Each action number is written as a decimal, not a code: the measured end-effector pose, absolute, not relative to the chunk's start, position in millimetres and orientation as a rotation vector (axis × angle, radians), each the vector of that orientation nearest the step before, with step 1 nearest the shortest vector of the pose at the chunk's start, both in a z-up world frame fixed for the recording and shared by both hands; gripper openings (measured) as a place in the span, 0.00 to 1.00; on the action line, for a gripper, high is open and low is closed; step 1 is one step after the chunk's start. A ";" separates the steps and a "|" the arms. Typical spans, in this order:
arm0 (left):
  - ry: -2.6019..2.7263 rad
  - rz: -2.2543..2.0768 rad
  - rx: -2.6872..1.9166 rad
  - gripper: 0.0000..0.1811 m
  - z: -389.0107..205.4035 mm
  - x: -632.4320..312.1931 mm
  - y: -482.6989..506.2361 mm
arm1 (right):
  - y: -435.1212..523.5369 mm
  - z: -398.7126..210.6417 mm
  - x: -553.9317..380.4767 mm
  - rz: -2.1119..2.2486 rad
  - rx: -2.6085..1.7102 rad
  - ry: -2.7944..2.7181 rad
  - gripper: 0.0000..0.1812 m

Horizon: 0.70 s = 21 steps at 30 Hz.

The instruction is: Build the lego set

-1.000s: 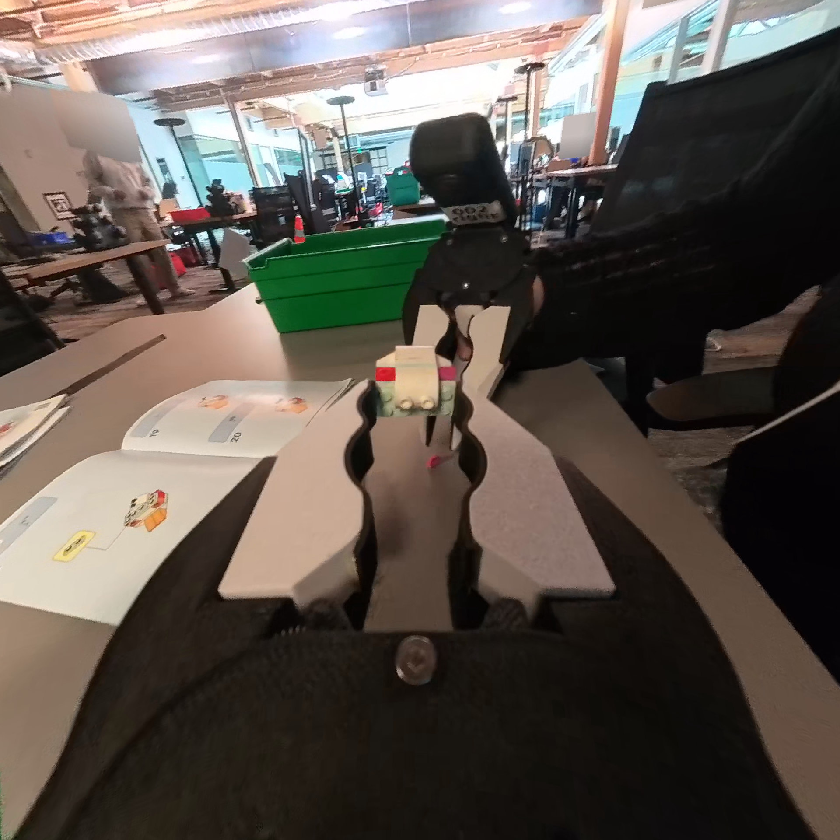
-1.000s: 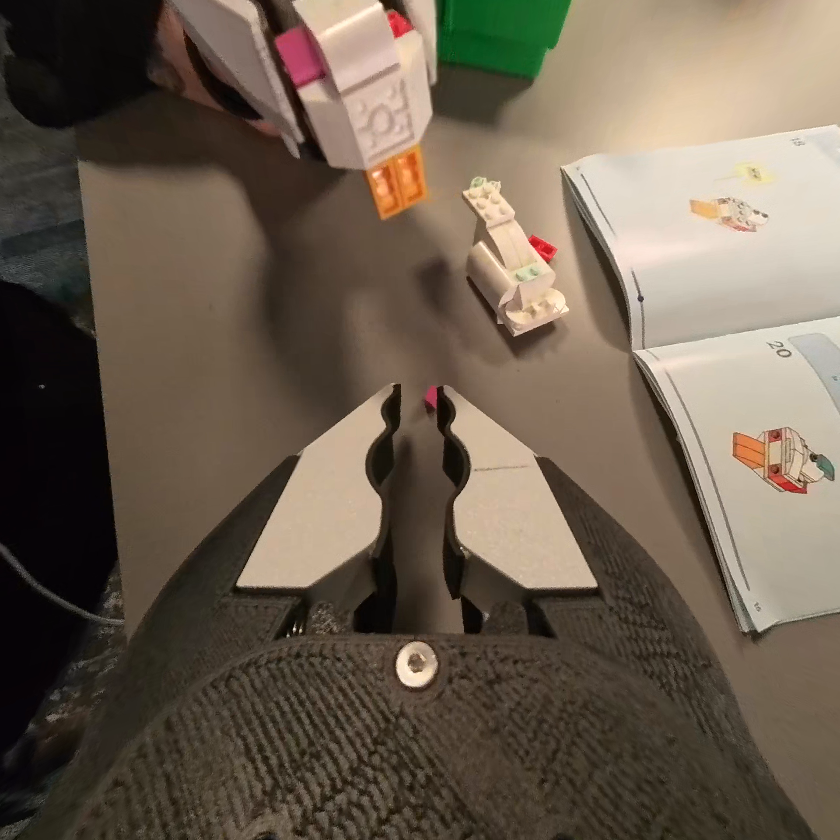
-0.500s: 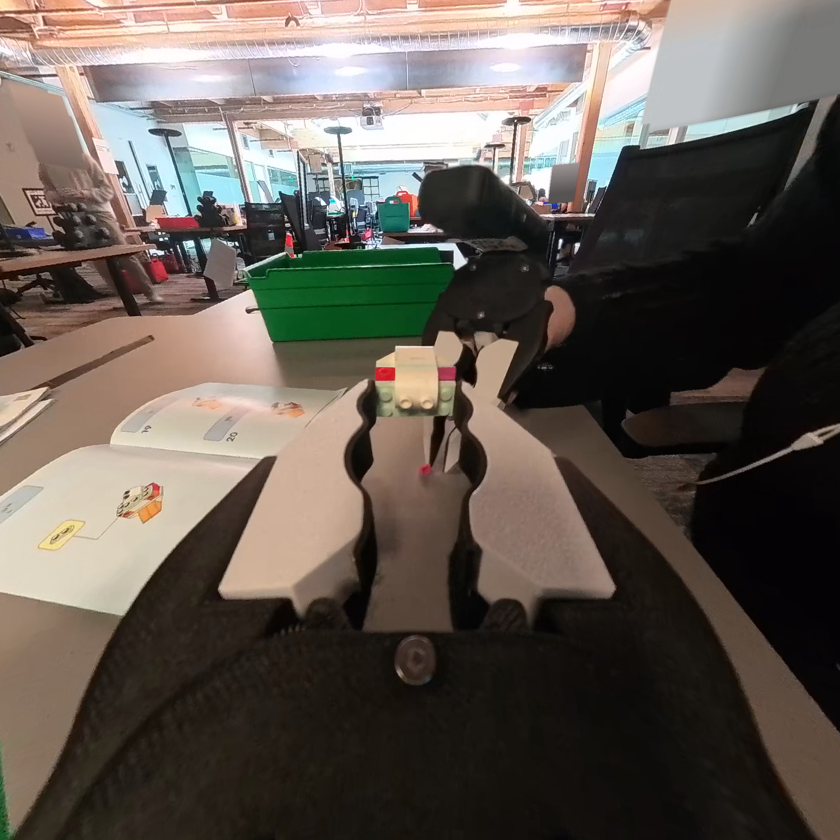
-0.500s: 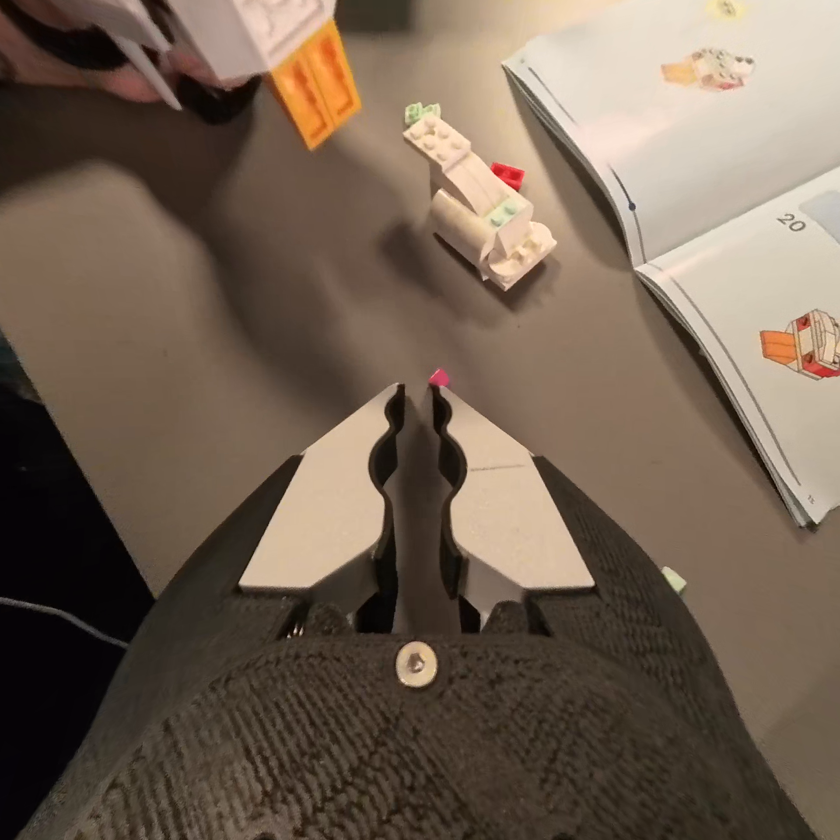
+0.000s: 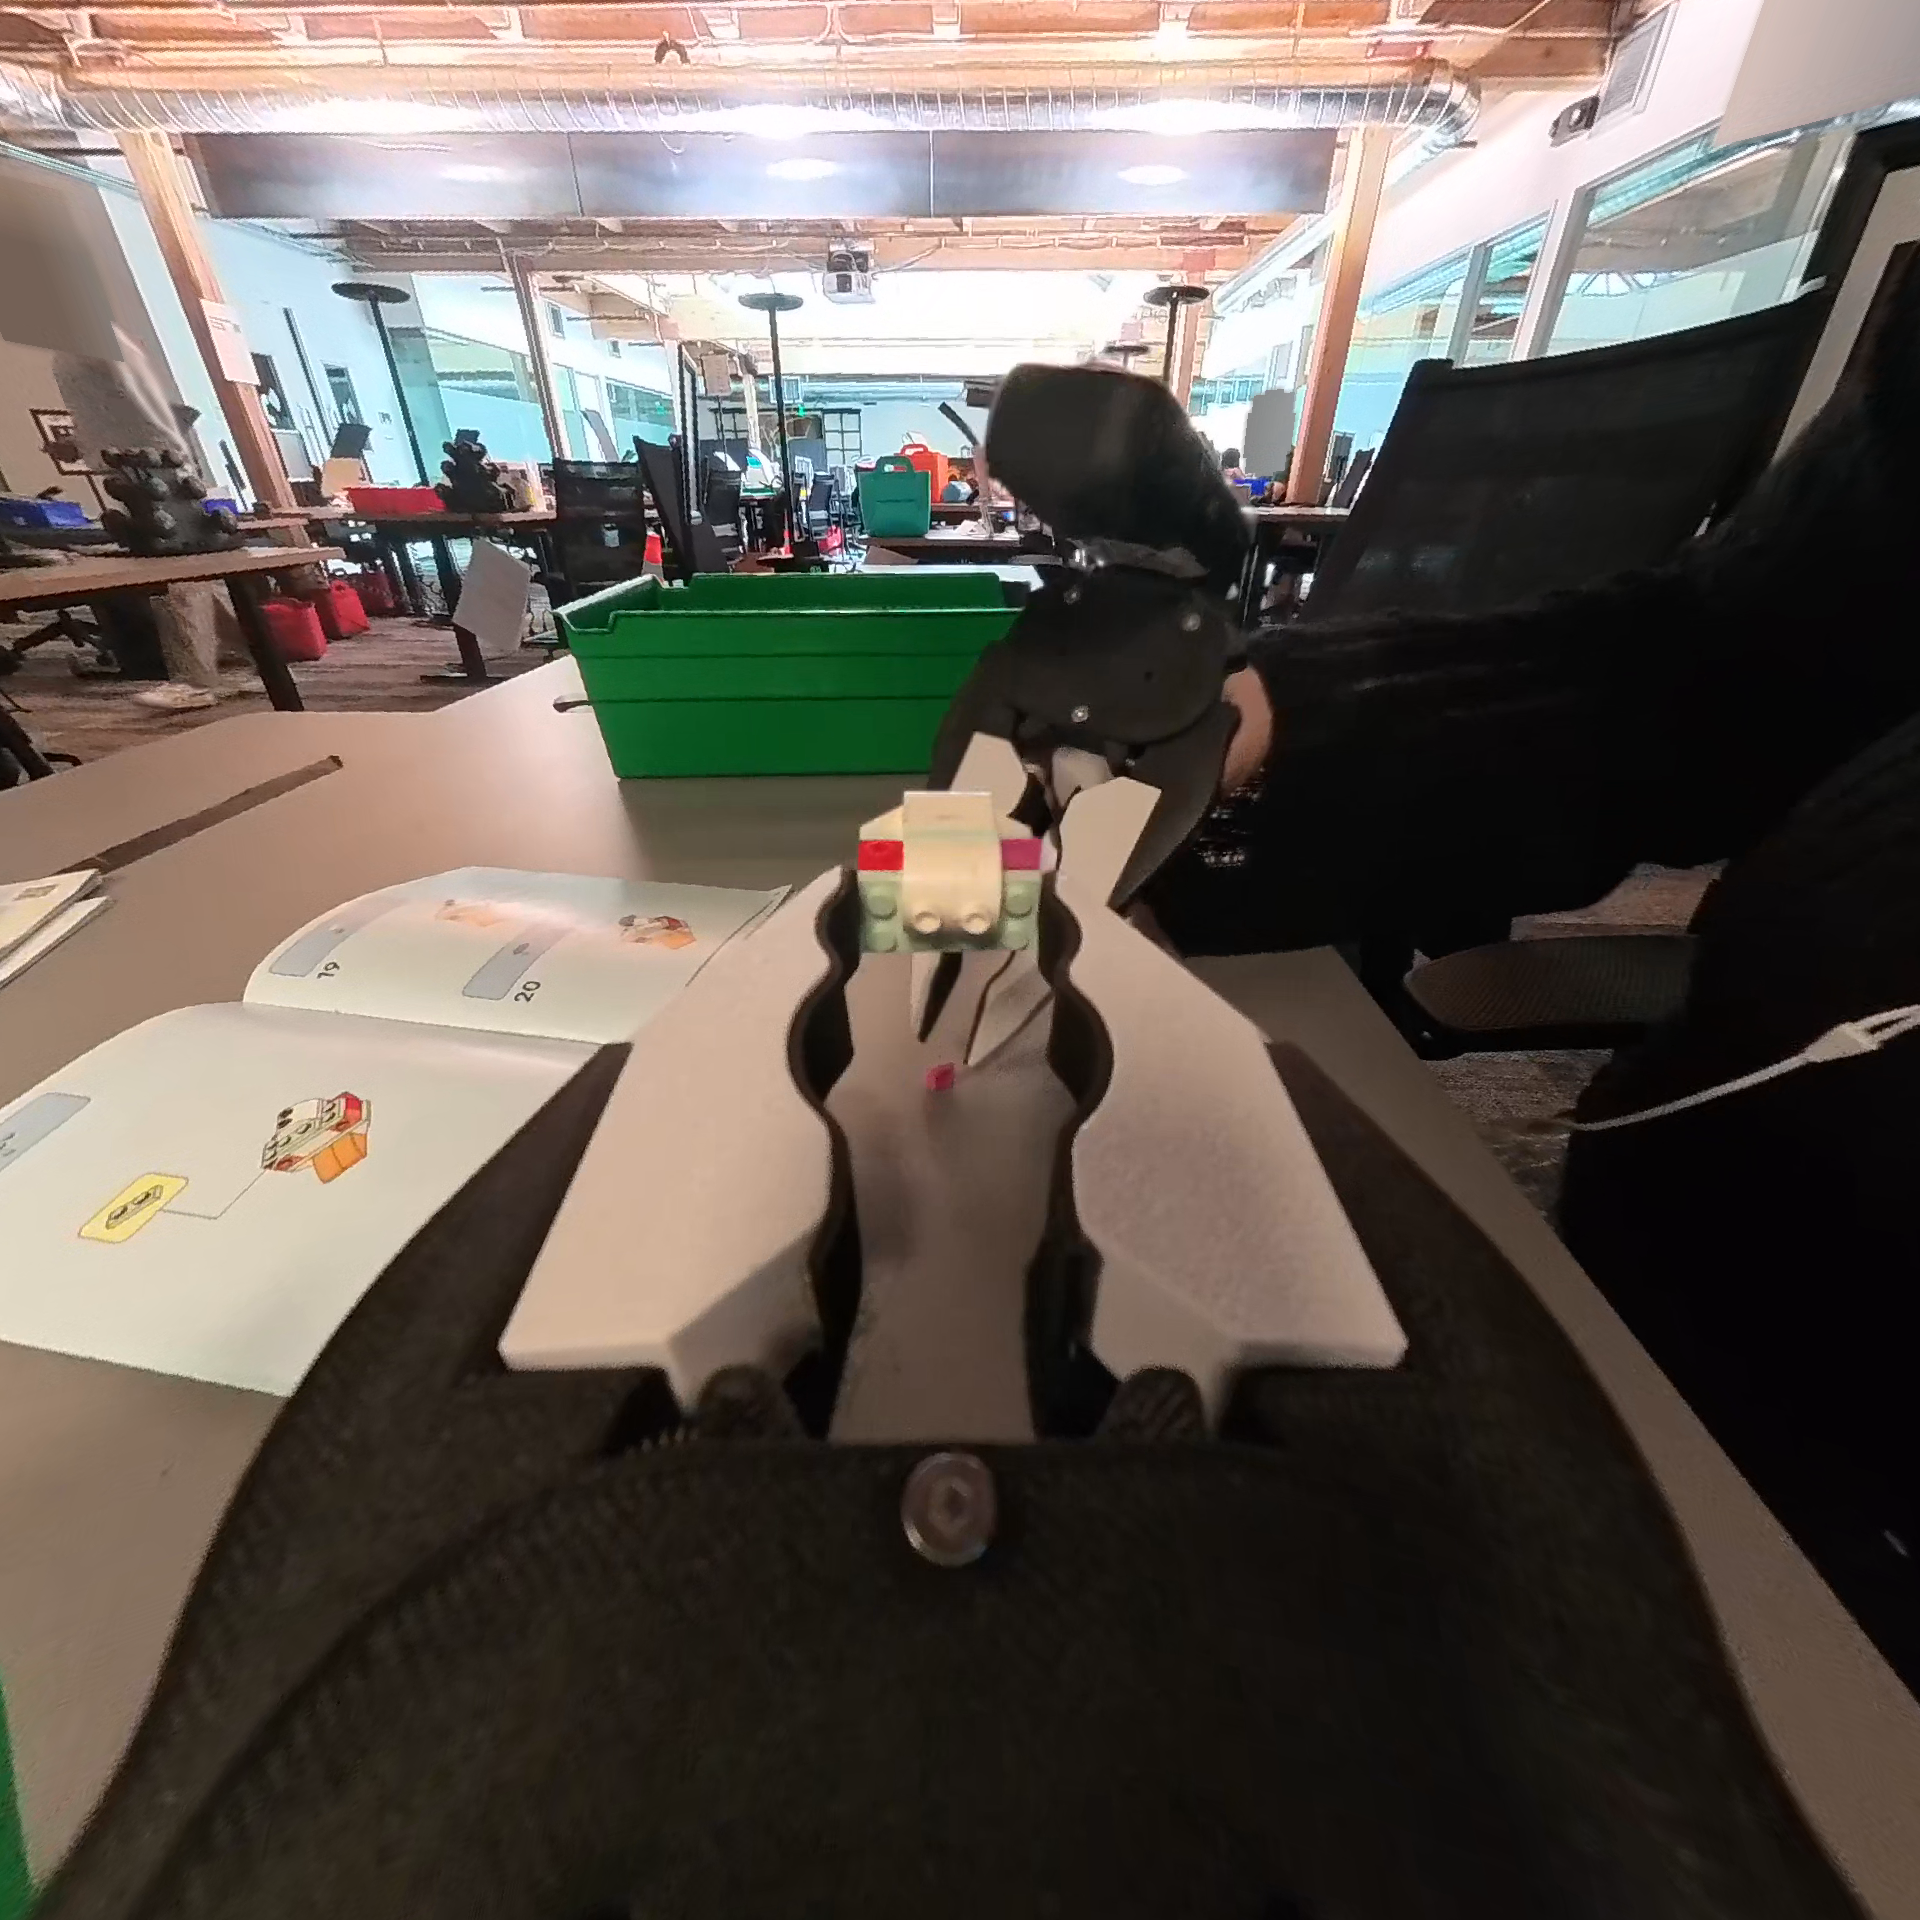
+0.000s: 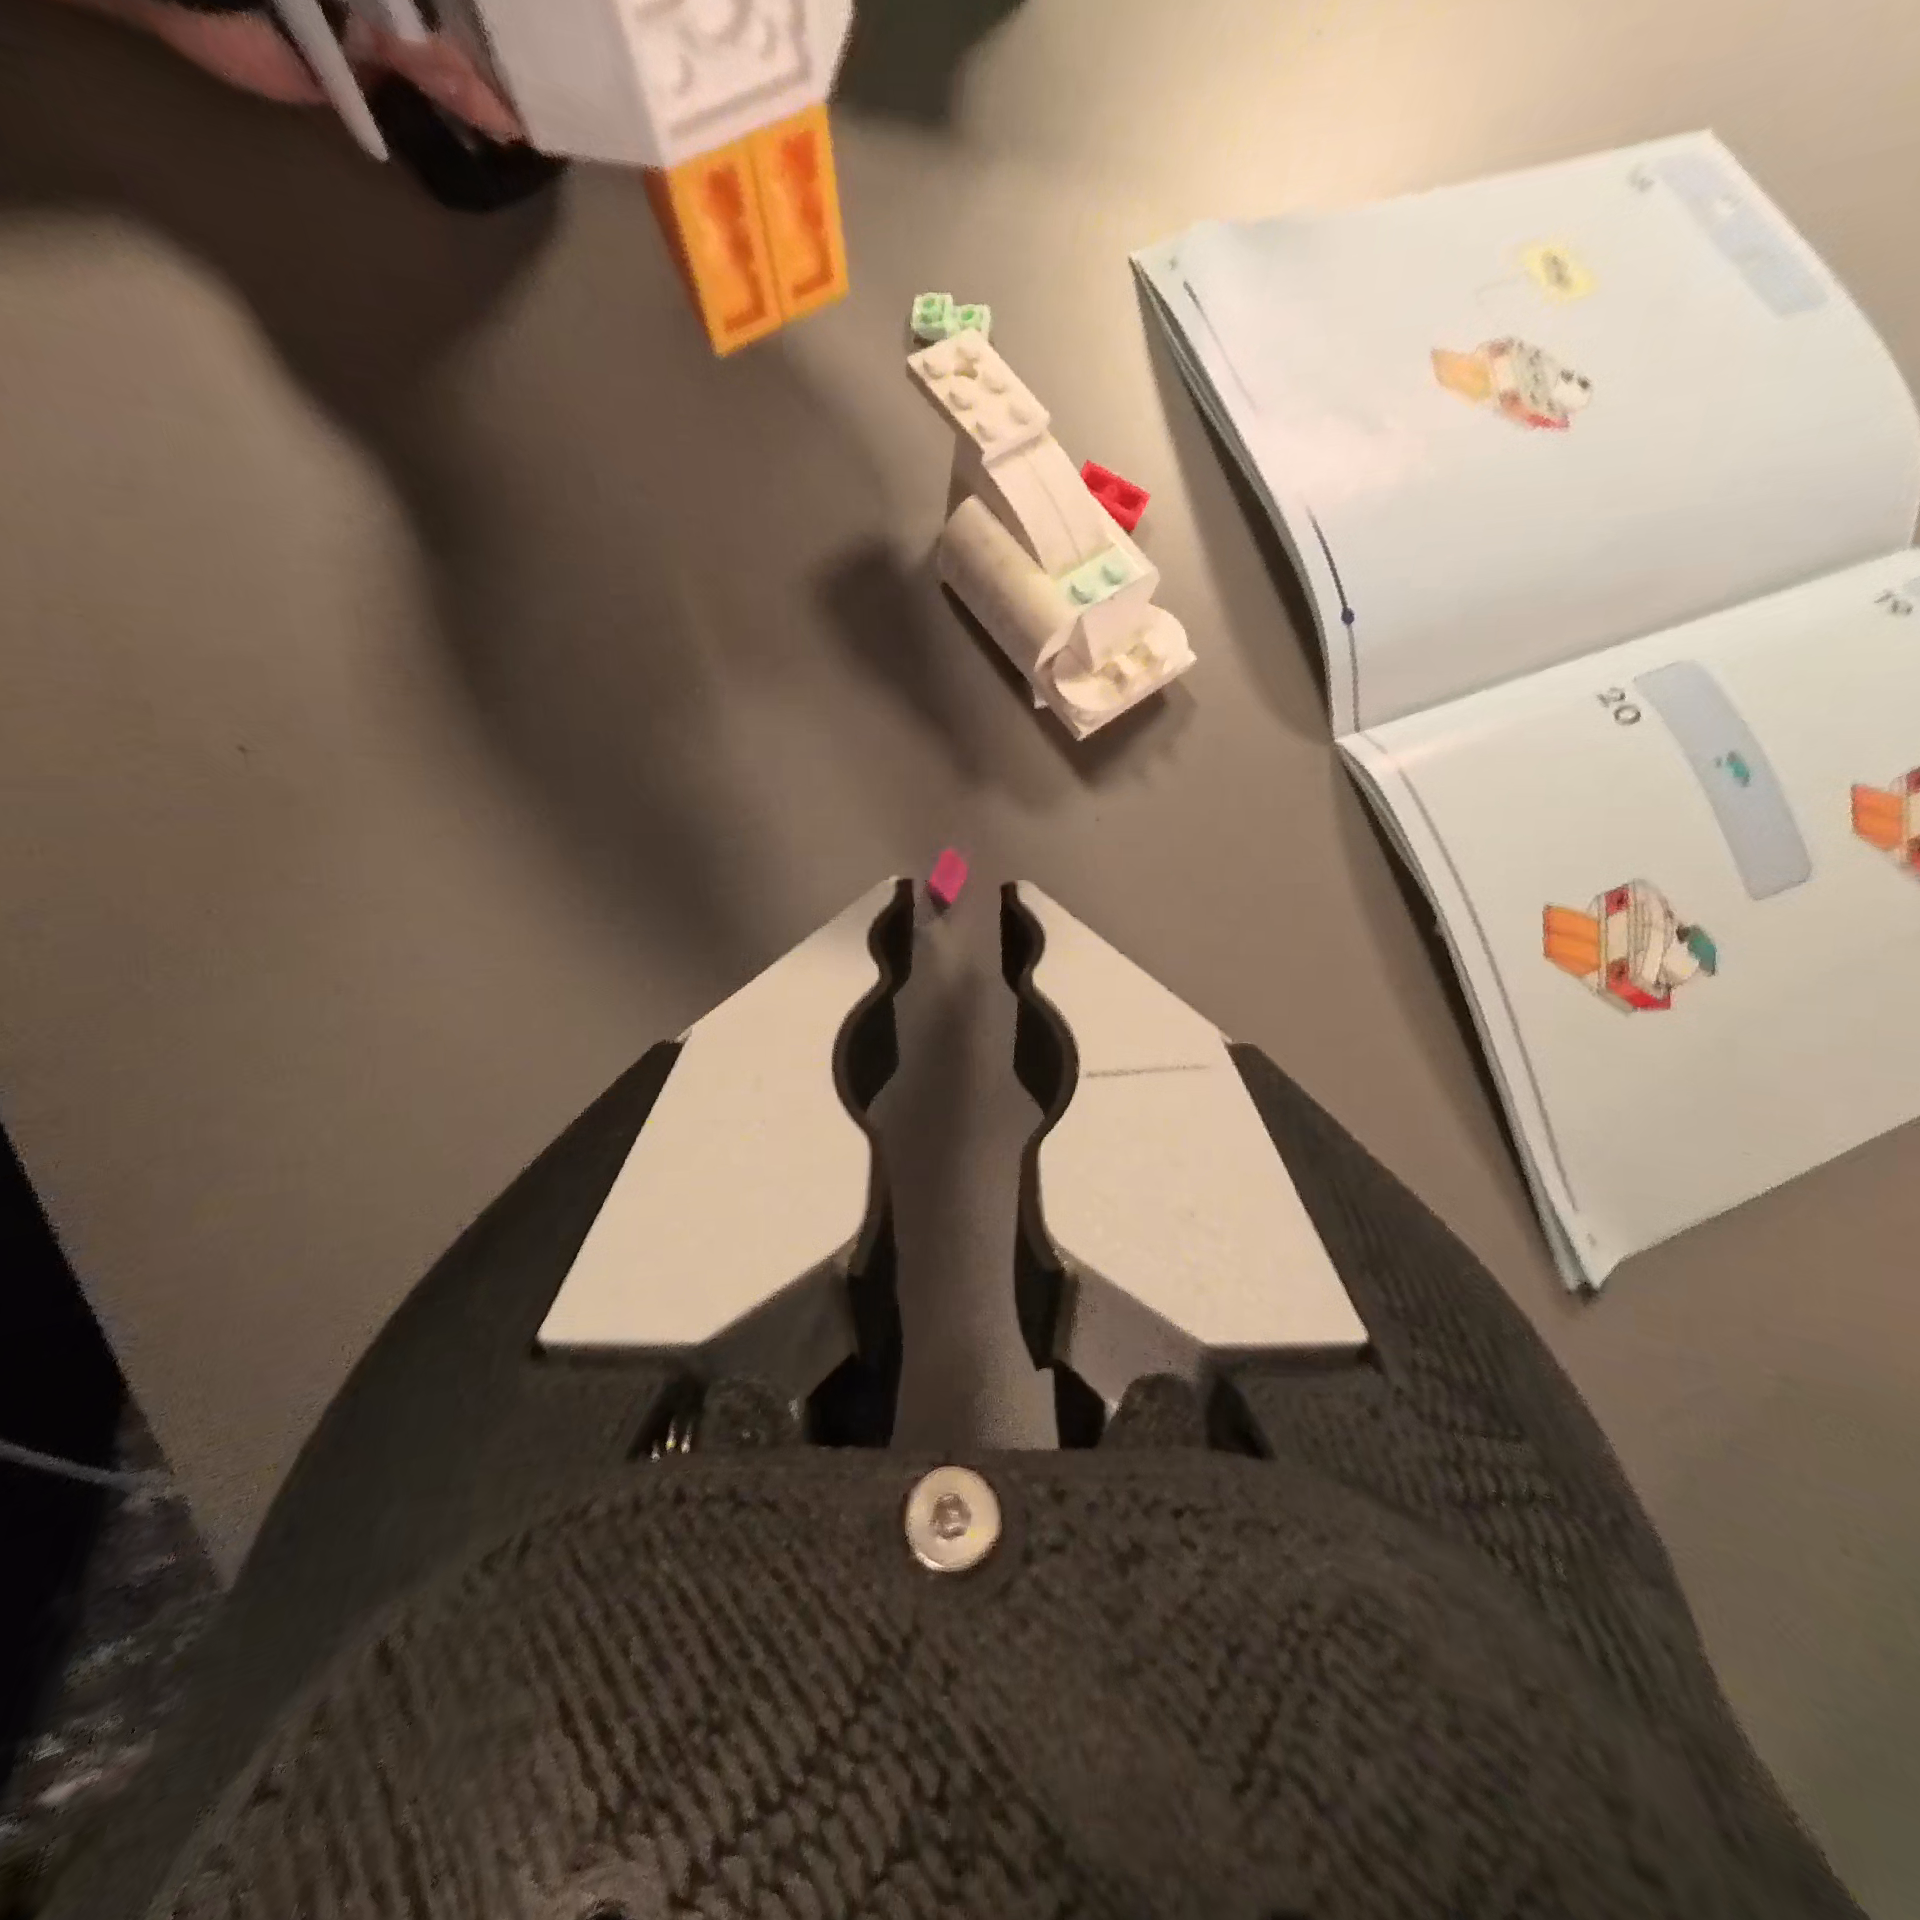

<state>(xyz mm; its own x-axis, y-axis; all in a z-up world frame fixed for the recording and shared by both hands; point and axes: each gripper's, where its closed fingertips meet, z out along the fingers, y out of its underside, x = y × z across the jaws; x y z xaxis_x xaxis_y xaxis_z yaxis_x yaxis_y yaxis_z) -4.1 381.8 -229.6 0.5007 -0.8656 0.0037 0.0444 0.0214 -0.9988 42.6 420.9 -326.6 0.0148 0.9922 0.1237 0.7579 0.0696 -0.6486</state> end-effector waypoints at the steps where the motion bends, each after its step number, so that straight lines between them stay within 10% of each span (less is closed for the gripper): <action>1: 0.789 -0.832 -1.372 0.18 -229.9 -3.9 381.7 | 421.5 -327.0 41.8 0.547 -1.716 -1.812 0.08; 13: 0.797 -0.839 -1.372 0.18 -230.1 -3.4 380.7 | 415.8 -329.3 35.0 0.433 -1.606 -1.959 0.00; 21: 0.797 -0.840 -1.373 0.18 -230.2 -3.4 380.7 | 397.4 -329.4 37.5 -0.052 -0.658 -2.267 0.00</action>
